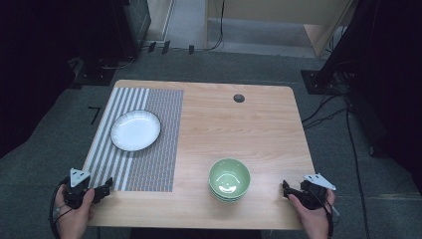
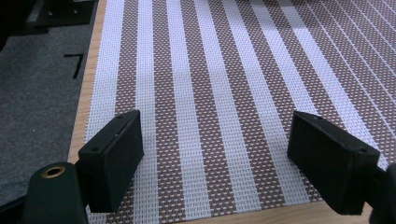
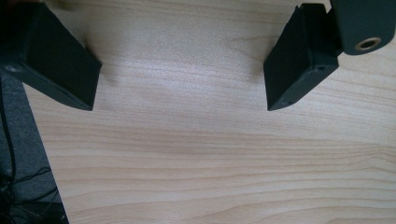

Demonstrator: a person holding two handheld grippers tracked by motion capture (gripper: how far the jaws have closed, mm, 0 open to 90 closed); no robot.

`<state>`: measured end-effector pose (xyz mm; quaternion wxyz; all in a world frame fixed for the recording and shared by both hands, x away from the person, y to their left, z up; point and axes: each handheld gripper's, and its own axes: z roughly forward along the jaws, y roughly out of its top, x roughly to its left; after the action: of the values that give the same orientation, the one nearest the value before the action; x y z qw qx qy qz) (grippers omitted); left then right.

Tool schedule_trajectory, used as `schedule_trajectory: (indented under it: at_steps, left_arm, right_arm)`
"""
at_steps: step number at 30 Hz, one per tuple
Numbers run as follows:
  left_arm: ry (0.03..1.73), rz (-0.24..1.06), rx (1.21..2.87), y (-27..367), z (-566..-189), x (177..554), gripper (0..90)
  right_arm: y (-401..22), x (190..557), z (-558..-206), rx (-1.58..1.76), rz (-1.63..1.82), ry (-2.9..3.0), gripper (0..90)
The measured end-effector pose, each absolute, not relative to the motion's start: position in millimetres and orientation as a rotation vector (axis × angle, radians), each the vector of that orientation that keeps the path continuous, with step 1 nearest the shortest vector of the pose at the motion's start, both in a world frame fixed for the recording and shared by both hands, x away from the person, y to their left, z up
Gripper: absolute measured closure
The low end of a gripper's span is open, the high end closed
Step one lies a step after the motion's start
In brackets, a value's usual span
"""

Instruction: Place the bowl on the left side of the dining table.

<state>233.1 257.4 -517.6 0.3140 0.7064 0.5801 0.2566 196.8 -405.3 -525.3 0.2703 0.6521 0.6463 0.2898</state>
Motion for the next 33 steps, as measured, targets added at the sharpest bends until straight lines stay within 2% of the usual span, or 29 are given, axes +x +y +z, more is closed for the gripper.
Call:
schedule_trajectory:
  at_steps: [4, 15, 27, 33]
  left_arm:
    - [1.529, 0.676, 1.864, 257.4, -517.5, 233.0, 17.7]
    - [1.528, 0.678, 1.865, 257.3, -517.6, 233.0, 17.7]
    - [1.502, 0.67, 1.882, 259.3, -517.8, 234.4, 17.3]
    - [1.502, 0.667, 1.883, 259.5, -517.6, 234.5, 17.3]
  right_arm:
    - [-405.5, 196.0, -525.0, 1.76, 0.781, 1.727, 14.4]
    - [-399.1, 194.9, -512.8, 1.768, 0.846, 1.689, 15.1]
    - [-380.9, 223.1, -486.7, 1.802, 0.808, 1.759, 16.2]
    - [-378.3, 221.9, -486.3, 1.815, 0.885, 1.695, 19.0]
